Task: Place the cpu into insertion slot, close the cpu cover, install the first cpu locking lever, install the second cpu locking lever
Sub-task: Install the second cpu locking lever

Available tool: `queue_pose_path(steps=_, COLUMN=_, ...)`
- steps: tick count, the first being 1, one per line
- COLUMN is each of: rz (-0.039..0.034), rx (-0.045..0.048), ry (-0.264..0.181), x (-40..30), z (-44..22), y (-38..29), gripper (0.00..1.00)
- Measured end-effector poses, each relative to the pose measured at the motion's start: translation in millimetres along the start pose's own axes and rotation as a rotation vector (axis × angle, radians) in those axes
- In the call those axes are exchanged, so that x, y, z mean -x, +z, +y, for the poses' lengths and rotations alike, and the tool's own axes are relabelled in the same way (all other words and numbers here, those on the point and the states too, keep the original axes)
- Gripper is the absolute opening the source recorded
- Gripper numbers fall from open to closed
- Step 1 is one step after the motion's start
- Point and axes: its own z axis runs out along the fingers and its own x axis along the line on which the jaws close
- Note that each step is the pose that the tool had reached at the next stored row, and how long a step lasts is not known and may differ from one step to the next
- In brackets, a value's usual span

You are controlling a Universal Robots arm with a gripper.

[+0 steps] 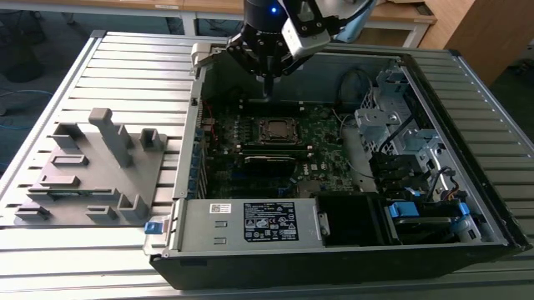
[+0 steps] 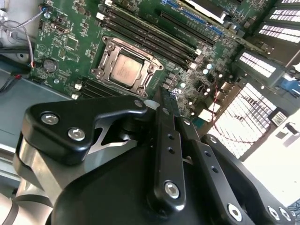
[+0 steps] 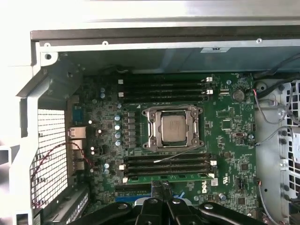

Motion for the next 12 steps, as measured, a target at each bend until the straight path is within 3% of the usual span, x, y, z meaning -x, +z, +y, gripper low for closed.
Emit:
queue_pose_path(steps=5, rz=0.0000, rx=-0.0001, ry=0.000, x=0.1, z=0.1, y=6.0, gripper=0.10)
queue_pose_path(steps=12, rz=0.0001, rx=-0.0001, ry=0.000, x=0.1, z=0.0, y=6.9, gripper=0.10)
